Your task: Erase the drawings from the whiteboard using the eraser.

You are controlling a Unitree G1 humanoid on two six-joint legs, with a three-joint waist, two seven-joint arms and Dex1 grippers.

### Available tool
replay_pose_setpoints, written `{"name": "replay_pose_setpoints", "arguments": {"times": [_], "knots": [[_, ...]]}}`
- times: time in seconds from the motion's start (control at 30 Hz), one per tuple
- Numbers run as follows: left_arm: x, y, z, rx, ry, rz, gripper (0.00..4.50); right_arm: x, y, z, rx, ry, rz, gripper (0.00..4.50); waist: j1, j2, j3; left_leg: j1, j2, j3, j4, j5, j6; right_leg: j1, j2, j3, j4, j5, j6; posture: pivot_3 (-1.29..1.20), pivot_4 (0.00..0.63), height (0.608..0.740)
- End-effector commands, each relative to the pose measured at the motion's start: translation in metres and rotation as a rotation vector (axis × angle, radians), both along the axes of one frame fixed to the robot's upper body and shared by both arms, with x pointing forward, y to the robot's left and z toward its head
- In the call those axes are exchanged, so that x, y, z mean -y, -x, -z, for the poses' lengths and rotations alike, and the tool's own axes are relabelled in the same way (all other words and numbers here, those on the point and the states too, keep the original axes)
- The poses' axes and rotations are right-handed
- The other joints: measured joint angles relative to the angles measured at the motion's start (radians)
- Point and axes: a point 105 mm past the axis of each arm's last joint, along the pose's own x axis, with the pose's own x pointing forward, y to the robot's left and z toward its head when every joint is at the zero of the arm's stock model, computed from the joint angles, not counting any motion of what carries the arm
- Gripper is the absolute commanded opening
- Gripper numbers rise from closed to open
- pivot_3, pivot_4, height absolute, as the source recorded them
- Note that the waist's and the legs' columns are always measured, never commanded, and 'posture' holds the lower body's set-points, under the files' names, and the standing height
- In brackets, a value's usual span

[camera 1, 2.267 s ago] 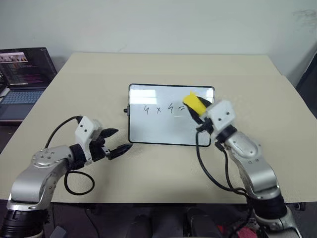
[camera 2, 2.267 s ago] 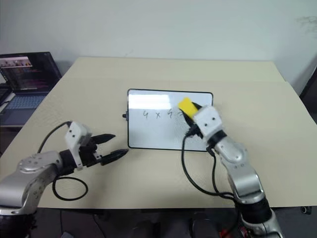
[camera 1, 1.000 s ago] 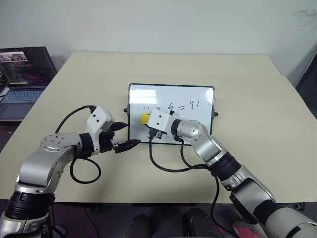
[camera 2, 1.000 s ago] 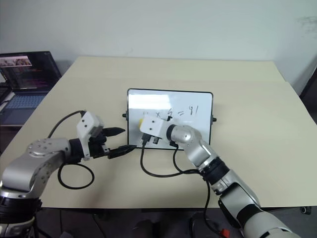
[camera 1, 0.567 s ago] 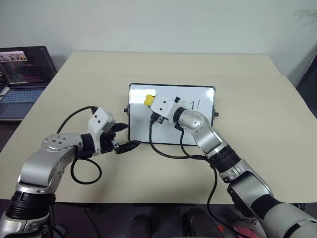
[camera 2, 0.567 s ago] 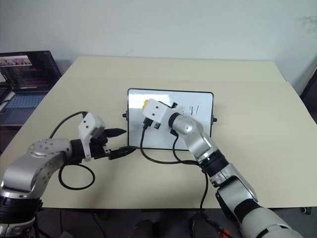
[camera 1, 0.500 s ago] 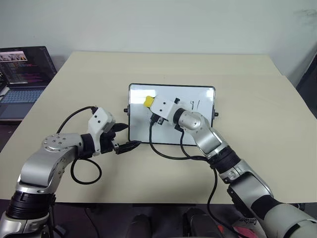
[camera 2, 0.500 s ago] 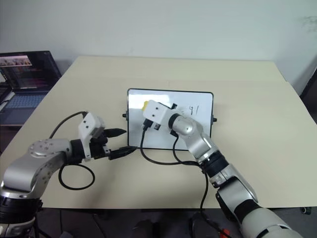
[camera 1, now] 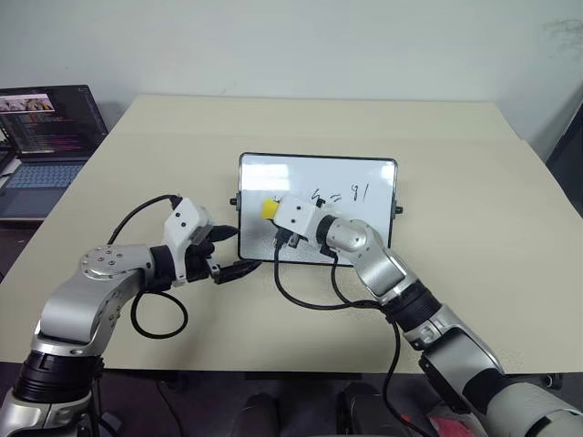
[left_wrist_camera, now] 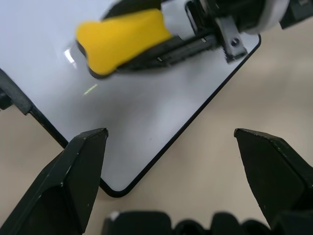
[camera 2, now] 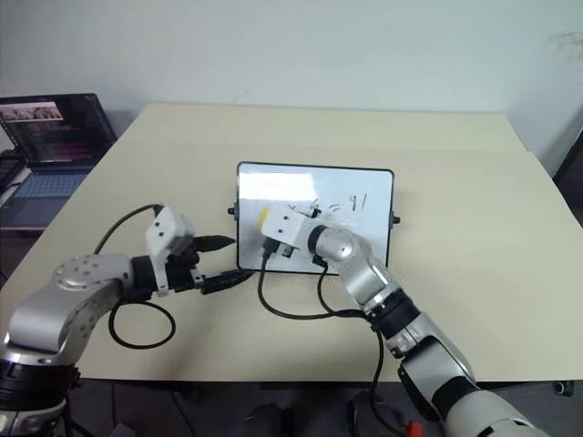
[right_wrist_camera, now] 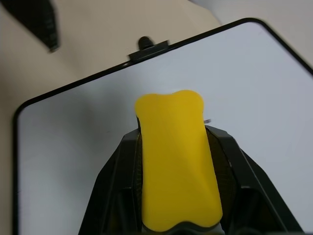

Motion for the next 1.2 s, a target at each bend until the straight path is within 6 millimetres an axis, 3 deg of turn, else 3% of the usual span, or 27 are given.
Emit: {"name": "replay_pose_setpoints", "arguments": {"times": [0.03, 0.17, 0.43, 0.53, 0.7, 0.8, 0.93, 1.2], "knots": [[0.002, 0.0, -0.007, 0.037, -0.001, 0.016, 4.5, 0.022, -0.017, -0.004, 0.002, -0.024, 0.114, 1.45, 0.0, 0.0, 0.0, 0.0, 0.0, 0.0, 0.0, 0.0, 0.0, 0.0, 0.0, 0.0, 0.0, 0.0, 0.0, 0.0, 0.15, 0.74], [0.002, 0.0, -0.006, 0.035, 0.001, 0.017, 4.5, 0.023, -0.015, 0.002, -0.014, -0.017, 0.116, 1.45, 0.0, 0.0, 0.0, 0.0, 0.0, 0.0, 0.0, 0.0, 0.0, 0.0, 0.0, 0.0, -0.001, 0.0, 0.0, 0.0, 0.15, 0.74], [0.003, 0.001, -0.005, 0.035, 0.003, 0.02, 4.5, 0.02, 0.012, 0.049, -0.169, 0.148, -0.005, 1.45, -0.001, 0.0, 0.0, 0.0, 0.0, 0.0, 0.0, 0.0, 0.0, 0.0, 0.0, 0.0, 0.0, 0.0, 0.0, 0.0, 0.15, 0.74], [0.004, 0.0, -0.005, 0.036, 0.004, 0.022, 4.5, 0.02, 0.018, 0.054, -0.187, 0.176, -0.026, 1.45, -0.001, 0.0, 0.0, 0.0, 0.0, 0.0, 0.0, 0.0, 0.0, 0.0, 0.0, 0.0, 0.0, 0.0, 0.0, 0.0, 0.15, 0.74], [0.006, 0.001, -0.004, 0.035, 0.006, 0.027, 4.5, 0.014, 0.015, 0.025, -0.104, 0.083, -0.028, 1.44, -0.001, 0.0, 0.0, 0.0, 0.0, 0.0, 0.0, 0.0, 0.0, 0.0, 0.0, 0.0, 0.0, 0.0, 0.0, 0.0, 0.15, 0.74], [0.007, 0.001, -0.004, 0.039, 0.008, 0.03, 4.5, 0.005, 0.031, -0.003, -0.056, -0.01, -0.134, 1.44, 0.0, 0.0, 0.001, 0.0, 0.0, 0.0, 0.0, 0.0, 0.0, 0.0, 0.0, 0.0, 0.0, 0.0, 0.0, 0.0, 0.15, 0.74], [0.012, 0.002, -0.009, 0.053, 0.032, 0.047, 4.5, 0.007, 0.044, -0.017, -0.002, -0.053, -0.183, 1.44, -0.001, 0.0, 0.002, -0.002, 0.0, 0.0, -0.002, 0.0, 0.0, -0.001, 0.0, 0.0, -0.003, 0.0, 0.0, 0.0, 0.15, 0.74], [0.016, 0.0, -0.012, 0.057, 0.018, 0.066, 4.5, 0.047, 0.006, -0.039, 0.137, -0.169, 0.097, 1.44, -0.003, 0.0, 0.003, -0.003, 0.001, 0.0, -0.003, 0.0, 0.0, -0.002, 0.0, 0.001, -0.006, 0.0, 0.0, 0.0, 0.15, 0.74]]}}
